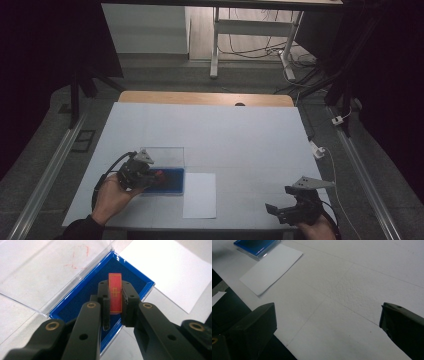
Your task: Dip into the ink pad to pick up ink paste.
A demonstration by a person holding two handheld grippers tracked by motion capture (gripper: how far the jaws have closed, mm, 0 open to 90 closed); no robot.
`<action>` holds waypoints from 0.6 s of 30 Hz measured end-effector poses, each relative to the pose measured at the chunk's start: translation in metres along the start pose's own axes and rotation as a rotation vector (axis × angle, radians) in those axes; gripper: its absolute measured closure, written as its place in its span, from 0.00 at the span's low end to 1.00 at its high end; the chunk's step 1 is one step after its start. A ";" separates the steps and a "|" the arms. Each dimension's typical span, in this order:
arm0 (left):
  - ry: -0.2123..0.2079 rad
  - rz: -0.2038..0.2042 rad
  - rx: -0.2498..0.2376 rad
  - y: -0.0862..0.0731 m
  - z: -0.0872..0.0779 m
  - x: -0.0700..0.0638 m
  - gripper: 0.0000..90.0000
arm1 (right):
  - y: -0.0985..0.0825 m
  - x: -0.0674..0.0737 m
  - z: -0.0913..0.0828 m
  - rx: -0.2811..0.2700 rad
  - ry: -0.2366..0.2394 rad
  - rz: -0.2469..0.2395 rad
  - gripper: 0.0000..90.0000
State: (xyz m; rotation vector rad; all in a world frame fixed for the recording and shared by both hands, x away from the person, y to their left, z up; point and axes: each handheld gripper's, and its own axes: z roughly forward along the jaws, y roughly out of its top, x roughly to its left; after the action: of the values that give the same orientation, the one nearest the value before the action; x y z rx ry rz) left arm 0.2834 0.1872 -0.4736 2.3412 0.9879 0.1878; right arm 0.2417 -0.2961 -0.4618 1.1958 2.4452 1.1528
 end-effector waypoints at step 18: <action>-0.027 0.003 -0.100 -0.001 -0.019 -0.004 0.88 | 0.000 0.000 0.000 -0.001 0.001 -0.002 0.01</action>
State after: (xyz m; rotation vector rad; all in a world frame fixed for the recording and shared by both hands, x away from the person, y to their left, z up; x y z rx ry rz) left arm 0.2731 0.1939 -0.4579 2.2488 0.9400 0.2020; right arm 0.2416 -0.2959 -0.4619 1.1928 2.4460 1.1542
